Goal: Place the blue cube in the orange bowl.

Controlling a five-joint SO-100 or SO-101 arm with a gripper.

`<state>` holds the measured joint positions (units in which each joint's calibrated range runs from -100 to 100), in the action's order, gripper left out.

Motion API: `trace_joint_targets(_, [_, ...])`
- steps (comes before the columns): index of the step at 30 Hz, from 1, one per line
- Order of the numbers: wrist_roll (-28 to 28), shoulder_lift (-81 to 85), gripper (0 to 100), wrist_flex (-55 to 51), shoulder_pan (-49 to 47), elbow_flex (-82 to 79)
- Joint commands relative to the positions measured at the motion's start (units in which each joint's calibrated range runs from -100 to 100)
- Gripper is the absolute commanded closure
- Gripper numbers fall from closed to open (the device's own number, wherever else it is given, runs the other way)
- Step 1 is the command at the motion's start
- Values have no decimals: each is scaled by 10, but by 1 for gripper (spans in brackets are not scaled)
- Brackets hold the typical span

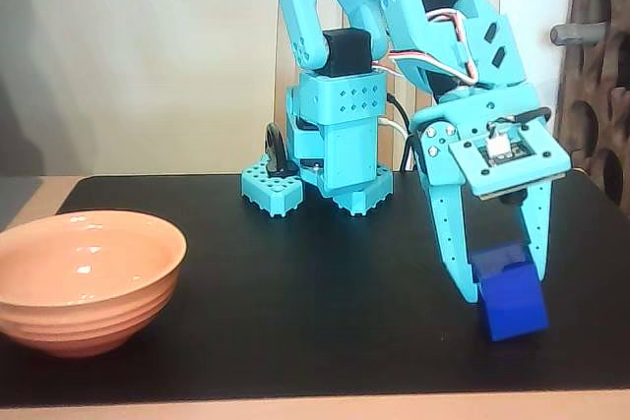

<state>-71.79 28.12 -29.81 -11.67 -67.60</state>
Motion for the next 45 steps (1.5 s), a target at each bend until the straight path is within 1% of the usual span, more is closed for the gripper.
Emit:
trace_joint_targets(1, [-1, 52, 84, 13, 11, 18])
trace_joint_targets(18, [-1, 75, 85, 13, 11, 16])
trace_joint_targets(31, [-1, 147, 85, 13, 10, 15])
trace_joint_targets(45, [-1, 236, 85, 20, 89, 16])
